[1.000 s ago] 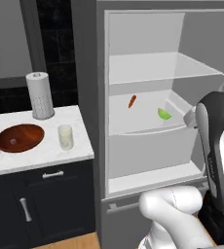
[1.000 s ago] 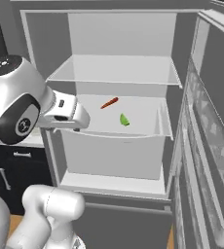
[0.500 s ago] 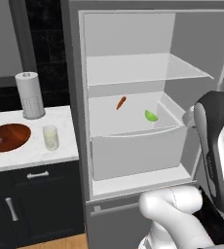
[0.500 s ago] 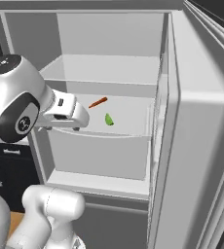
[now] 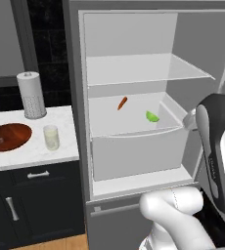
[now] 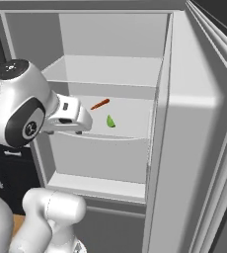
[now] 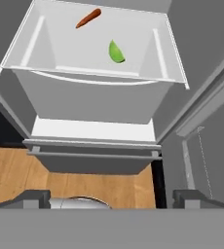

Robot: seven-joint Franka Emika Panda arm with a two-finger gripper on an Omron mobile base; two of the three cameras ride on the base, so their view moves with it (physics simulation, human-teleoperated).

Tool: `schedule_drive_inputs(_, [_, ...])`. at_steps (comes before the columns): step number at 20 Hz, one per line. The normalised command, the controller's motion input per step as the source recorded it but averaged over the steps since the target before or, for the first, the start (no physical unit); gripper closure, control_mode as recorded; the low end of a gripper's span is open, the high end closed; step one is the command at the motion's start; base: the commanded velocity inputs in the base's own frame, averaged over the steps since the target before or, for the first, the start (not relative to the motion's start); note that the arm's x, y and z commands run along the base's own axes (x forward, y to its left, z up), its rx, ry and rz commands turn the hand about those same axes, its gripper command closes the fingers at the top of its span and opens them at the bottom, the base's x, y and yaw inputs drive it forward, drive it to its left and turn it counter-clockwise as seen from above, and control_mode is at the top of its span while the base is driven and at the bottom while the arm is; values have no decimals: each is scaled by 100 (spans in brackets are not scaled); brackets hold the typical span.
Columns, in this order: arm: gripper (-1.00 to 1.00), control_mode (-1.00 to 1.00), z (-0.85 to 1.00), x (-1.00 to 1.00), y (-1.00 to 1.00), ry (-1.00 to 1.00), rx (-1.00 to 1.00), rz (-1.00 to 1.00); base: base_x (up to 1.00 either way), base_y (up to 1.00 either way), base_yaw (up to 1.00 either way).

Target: Grab a lemon wedge from the fridge and one ice cube from the ice bowl, and put them in the glass of lemonade.

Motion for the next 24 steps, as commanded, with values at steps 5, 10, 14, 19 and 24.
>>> schedule_drive_inputs(5, [-100,-100,-49,35,0,-3,-1,12,0,0,0])
schedule_drive_inputs(10, [-100,-100,-33,73,1,-8,-2,14,0,0,0])
schedule_drive_inputs(14, [-100,-100,-19,87,13,-2,-1,10,0,0,0])
schedule_drive_inputs(19, [-100,-100,4,64,0,0,0,5,0,0,0])
schedule_drive_inputs(24, [-100,-100,-4,61,-6,0,0,1,0,0,0])
